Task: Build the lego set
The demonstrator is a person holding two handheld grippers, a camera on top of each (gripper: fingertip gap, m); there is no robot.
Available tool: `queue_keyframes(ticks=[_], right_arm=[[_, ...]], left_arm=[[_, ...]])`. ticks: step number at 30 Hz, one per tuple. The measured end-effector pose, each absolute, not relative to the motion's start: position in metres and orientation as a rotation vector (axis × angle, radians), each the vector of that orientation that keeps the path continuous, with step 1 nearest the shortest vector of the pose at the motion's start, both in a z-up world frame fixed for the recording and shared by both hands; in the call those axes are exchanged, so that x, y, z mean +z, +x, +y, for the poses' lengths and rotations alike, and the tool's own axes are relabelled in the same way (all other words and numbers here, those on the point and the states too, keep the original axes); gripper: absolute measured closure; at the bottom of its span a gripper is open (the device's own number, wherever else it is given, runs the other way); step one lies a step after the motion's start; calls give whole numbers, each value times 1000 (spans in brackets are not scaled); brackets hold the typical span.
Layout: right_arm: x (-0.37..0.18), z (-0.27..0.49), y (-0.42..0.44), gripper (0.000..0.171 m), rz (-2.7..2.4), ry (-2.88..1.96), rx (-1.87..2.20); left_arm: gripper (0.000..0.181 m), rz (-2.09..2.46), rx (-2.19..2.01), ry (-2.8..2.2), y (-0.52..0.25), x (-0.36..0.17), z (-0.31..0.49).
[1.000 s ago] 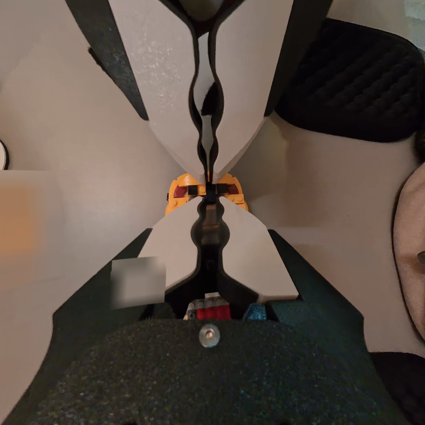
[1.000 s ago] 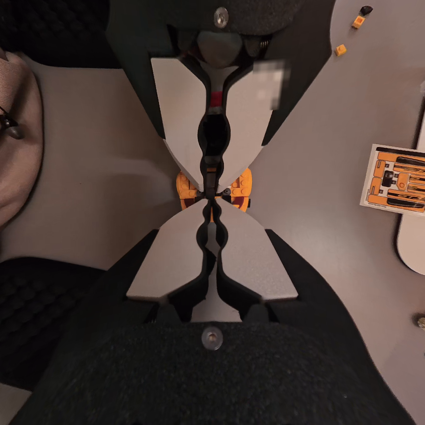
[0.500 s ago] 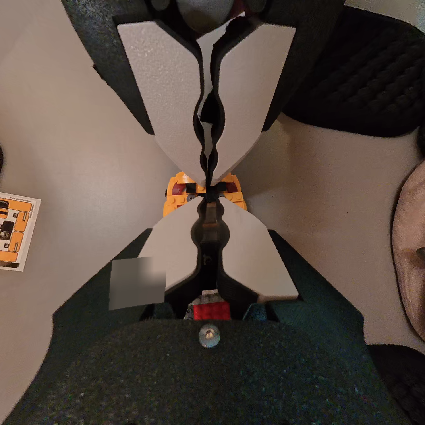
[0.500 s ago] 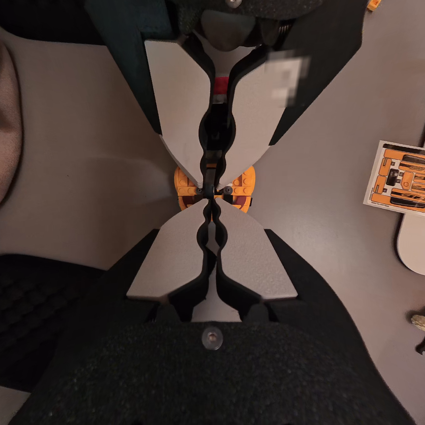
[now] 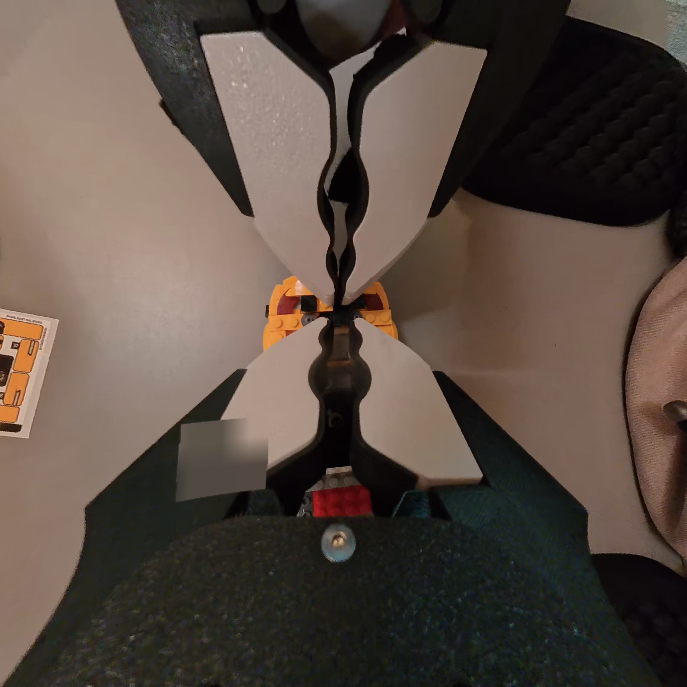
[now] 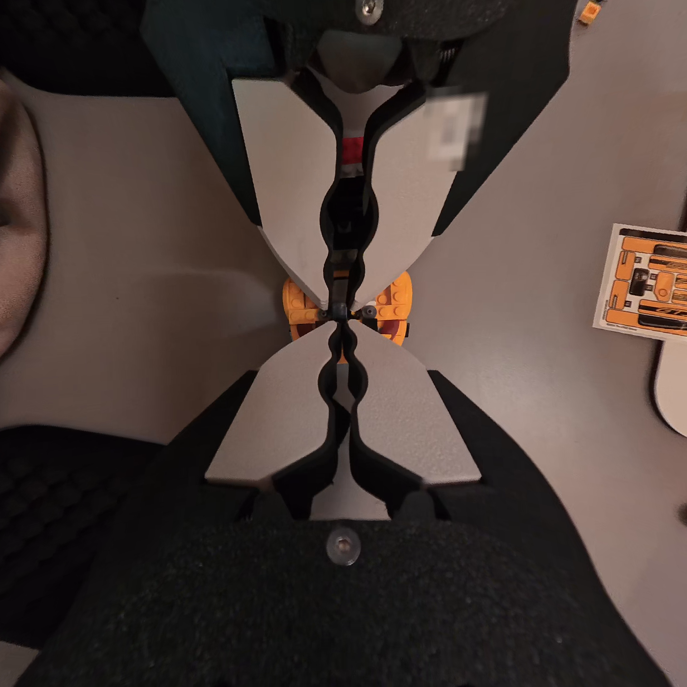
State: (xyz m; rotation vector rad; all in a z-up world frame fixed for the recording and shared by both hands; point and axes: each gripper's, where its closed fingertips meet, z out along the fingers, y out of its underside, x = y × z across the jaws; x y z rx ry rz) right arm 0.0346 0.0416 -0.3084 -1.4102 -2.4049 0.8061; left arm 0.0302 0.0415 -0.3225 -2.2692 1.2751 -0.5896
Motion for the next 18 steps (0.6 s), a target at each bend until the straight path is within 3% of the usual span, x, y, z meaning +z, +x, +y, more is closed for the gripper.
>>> queue_keyframes(ticks=[18], right_arm=[[-312, 42, 36, 171, -2453, -1559, 676]], left_arm=[[172, 1194, -683, -2175, 32, -320, 43]])
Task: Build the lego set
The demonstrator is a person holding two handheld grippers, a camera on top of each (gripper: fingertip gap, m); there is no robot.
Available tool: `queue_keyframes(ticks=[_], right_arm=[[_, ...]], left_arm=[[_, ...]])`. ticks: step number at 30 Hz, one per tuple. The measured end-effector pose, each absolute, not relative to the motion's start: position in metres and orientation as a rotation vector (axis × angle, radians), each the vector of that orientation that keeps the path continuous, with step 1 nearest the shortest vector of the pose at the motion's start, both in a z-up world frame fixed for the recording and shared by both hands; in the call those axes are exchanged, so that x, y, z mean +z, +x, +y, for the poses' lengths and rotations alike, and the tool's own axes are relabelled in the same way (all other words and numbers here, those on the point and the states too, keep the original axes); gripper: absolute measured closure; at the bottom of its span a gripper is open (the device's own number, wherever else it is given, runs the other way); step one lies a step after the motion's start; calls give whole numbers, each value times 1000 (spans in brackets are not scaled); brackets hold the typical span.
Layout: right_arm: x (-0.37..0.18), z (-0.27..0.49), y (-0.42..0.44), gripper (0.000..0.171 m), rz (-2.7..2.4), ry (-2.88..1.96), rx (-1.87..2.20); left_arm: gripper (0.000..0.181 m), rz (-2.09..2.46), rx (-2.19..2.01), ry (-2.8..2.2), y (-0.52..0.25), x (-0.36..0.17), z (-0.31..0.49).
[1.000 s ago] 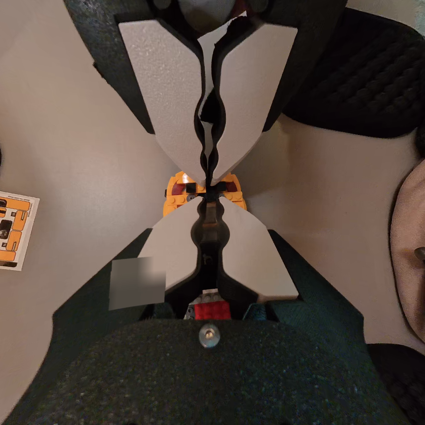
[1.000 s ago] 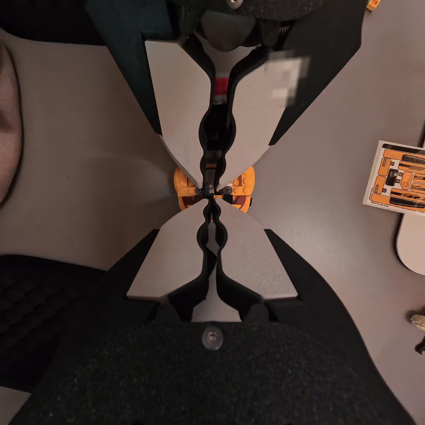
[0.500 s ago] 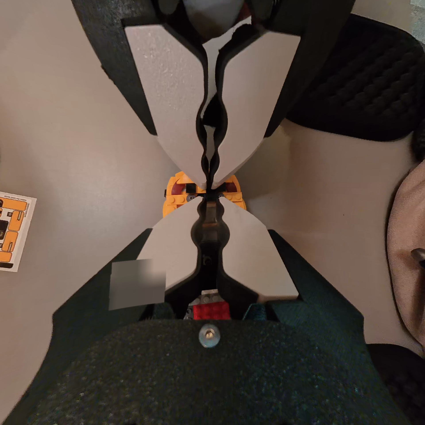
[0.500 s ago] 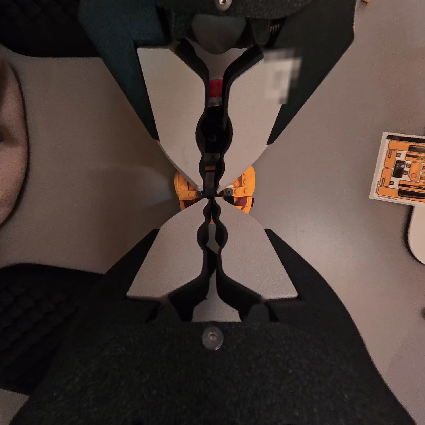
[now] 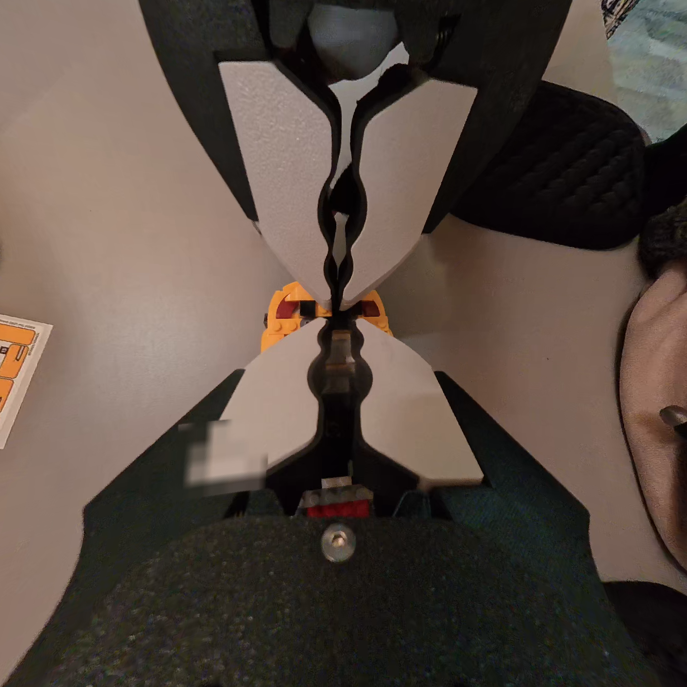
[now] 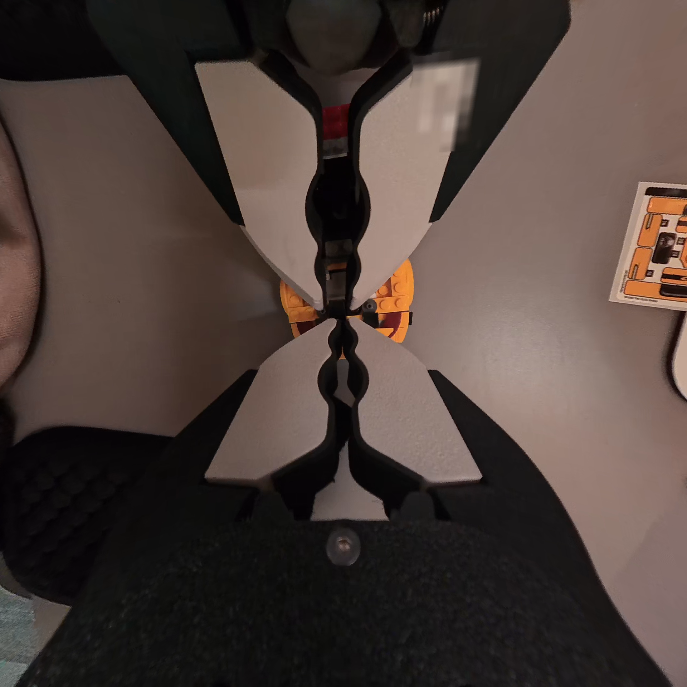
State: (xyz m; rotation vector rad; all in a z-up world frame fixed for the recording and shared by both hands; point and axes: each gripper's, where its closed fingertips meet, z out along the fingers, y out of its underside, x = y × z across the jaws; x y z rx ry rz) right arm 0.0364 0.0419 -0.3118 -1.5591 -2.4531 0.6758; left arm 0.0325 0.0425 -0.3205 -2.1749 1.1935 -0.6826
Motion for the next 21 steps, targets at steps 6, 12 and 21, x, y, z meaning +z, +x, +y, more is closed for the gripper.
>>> queue_keyframes(ticks=[6, 12, 21], right_arm=[[-310, 41, 36, 171, -2404, -1571, 786], [-305, 52, 41, 171, -2297, -1598, 861], [-307, 53, 37, 158, -2197, -1655, 872]], left_arm=[[173, 1187, -676, -2178, 33, -320, 43], [173, 1195, -683, -2181, 34, -319, 42], [170, 1202, -686, -2176, 34, -316, 41]])
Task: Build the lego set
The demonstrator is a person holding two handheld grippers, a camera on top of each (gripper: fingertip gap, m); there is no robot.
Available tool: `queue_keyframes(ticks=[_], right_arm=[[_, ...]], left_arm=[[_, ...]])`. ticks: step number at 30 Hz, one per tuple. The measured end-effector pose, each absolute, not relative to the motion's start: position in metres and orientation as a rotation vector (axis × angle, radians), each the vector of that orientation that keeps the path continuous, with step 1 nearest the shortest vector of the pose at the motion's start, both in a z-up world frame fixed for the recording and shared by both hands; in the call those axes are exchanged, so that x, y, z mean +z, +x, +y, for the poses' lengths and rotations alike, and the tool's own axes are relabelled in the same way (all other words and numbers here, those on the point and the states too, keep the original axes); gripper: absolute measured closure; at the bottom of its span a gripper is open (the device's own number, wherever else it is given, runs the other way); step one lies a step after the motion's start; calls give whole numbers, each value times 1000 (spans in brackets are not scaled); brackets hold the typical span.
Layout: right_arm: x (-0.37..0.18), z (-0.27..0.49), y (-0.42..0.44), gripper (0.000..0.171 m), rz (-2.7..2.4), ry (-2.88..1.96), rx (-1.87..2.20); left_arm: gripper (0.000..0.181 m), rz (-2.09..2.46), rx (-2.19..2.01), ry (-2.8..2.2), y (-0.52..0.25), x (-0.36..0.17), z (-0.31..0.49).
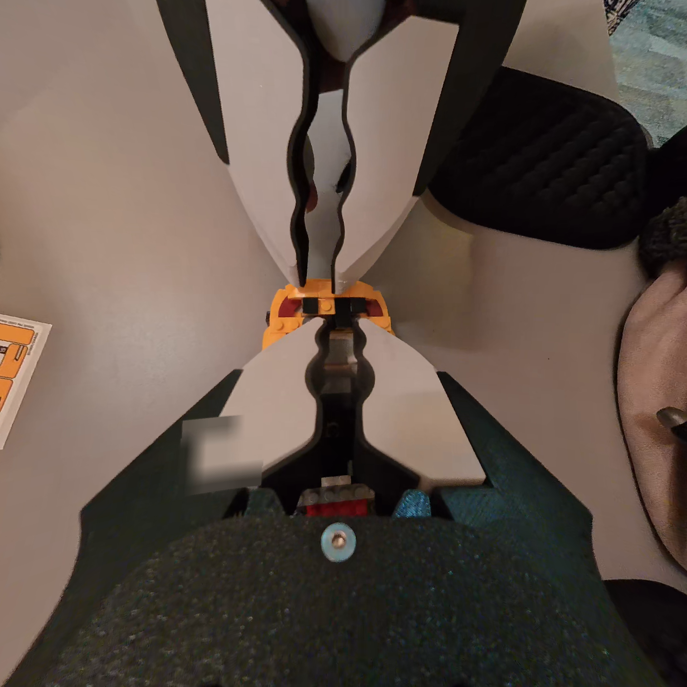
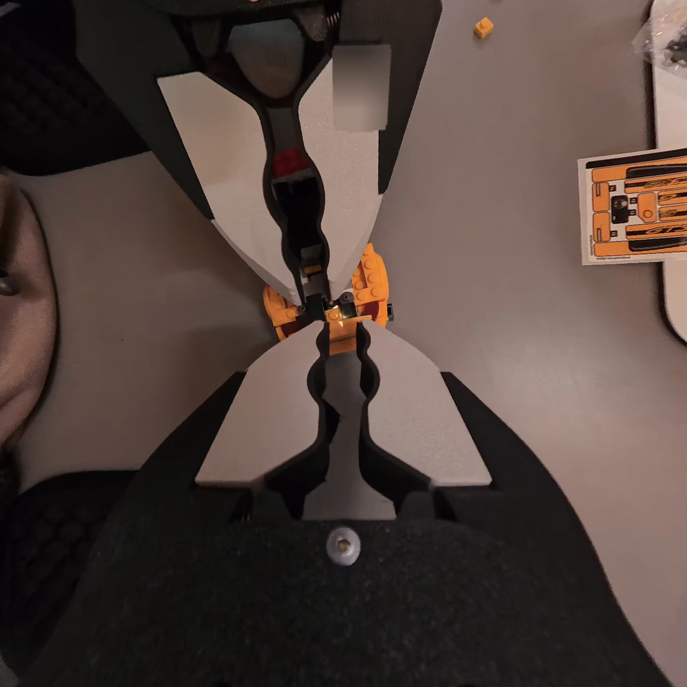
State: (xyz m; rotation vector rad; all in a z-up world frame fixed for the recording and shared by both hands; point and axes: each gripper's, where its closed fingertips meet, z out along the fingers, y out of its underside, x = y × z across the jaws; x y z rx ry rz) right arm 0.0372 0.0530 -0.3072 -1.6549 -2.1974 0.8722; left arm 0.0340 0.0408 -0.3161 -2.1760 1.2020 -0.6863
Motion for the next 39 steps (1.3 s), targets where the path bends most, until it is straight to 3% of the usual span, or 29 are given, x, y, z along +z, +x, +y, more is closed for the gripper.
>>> queue_keyframes(ticks=[19, 39], right_arm=[[-301, 59, 40, 160, -2100, -1647, 894], [-308, 59, 30, 143, -1851, -1613, 1023]], left_arm=[[164, 1199, -678, -2148, 27, -310, 29], [124, 984, -544, -2158, -20, -312, 14]])
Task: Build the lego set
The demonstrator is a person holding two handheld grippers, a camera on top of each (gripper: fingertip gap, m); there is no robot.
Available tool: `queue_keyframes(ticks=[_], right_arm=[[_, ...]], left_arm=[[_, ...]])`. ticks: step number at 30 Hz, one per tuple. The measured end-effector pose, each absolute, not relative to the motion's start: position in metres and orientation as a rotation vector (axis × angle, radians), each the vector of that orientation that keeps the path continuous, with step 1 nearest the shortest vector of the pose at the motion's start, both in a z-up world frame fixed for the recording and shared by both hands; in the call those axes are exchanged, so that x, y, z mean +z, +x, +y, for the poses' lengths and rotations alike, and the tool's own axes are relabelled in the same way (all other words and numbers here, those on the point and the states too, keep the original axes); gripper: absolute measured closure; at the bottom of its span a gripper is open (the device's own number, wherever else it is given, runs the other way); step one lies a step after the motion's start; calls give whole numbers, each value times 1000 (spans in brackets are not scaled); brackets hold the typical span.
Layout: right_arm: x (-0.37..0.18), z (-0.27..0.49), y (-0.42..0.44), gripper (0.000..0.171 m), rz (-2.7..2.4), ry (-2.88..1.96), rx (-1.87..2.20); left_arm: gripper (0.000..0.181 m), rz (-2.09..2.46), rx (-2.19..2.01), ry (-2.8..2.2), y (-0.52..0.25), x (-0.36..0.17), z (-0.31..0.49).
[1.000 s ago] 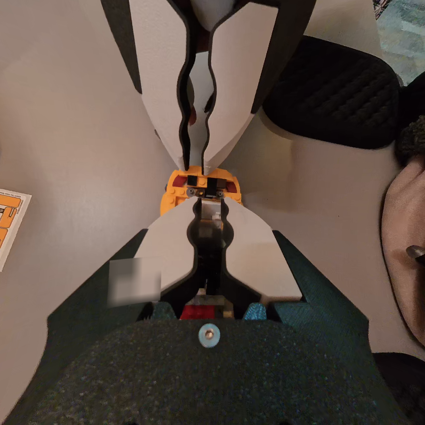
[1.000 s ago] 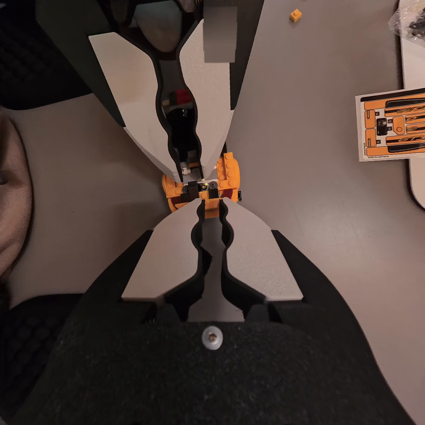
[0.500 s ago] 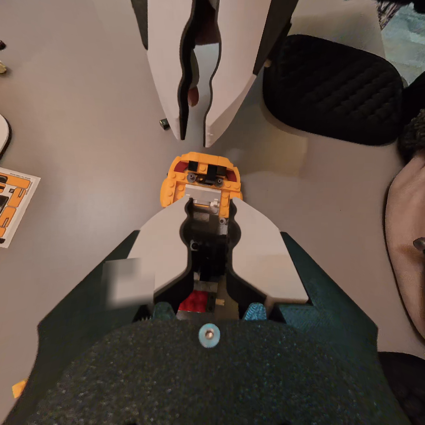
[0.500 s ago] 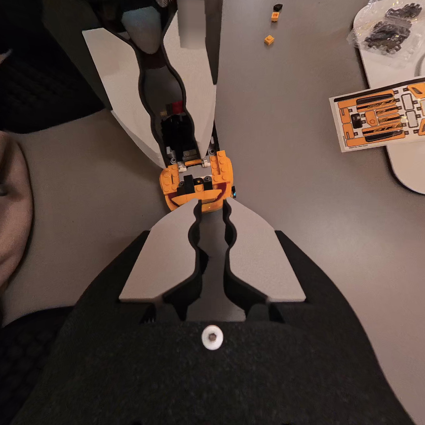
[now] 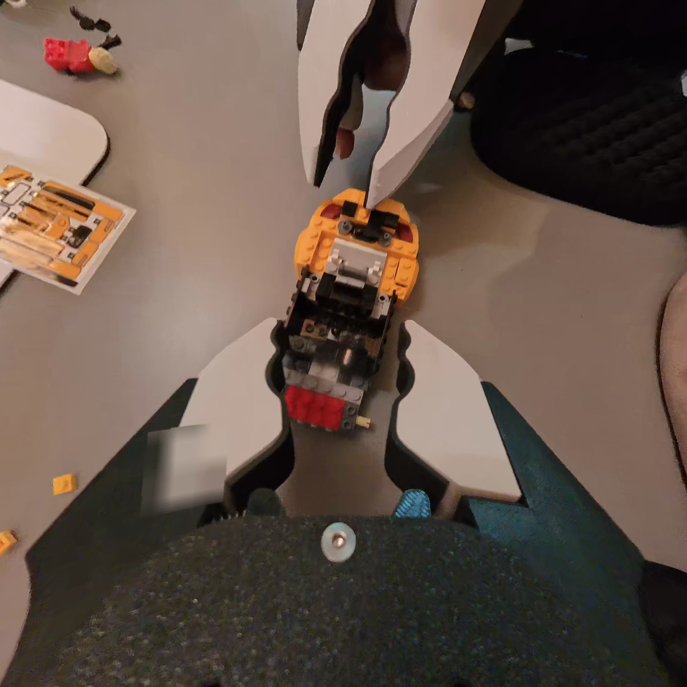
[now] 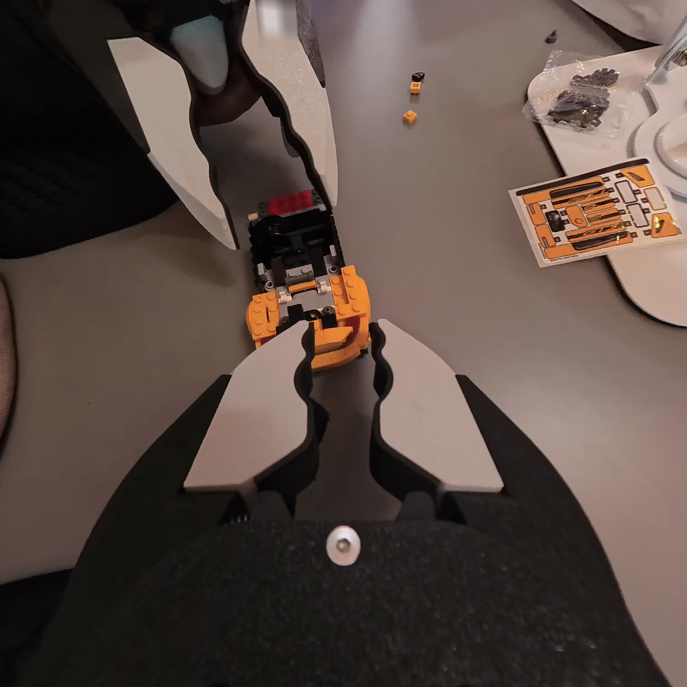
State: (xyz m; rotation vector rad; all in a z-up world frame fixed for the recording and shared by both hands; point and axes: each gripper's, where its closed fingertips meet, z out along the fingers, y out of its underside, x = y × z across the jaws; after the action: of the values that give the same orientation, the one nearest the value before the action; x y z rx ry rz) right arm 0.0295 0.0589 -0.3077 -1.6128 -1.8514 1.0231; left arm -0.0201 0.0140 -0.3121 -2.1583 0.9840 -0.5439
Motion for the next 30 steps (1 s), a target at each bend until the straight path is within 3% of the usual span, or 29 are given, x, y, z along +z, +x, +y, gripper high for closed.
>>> queue_keyframes(ticks=[11, 14, 16, 18, 21, 30], right_arm=[[-294, 65, 38, 142, -1785, -1581, 1117], [-301, 66, 52, 135, -1884, -1535, 1043], [-306, 63, 57, 132, -1934, -1497, 1013], [-311, 57, 59, 129, -1972, -1490, 1021], [-315, 57, 58, 128, -1980, -1500, 1020], [-308, 51, 56, 127, -1949, -1491, 1136]], left_arm=[[107, 1030, -464, -2177, -32, -333, 11], [102, 1042, -474, -2170, -33, -337, 12], [104, 1048, -480, -2172, -33, -343, 13], [118, 1055, -459, -2168, -34, -344, 14], [119, 1030, -511, -2218, -33, -342, 11], [121, 676, -1128, -2401, -16, -320, -7]])
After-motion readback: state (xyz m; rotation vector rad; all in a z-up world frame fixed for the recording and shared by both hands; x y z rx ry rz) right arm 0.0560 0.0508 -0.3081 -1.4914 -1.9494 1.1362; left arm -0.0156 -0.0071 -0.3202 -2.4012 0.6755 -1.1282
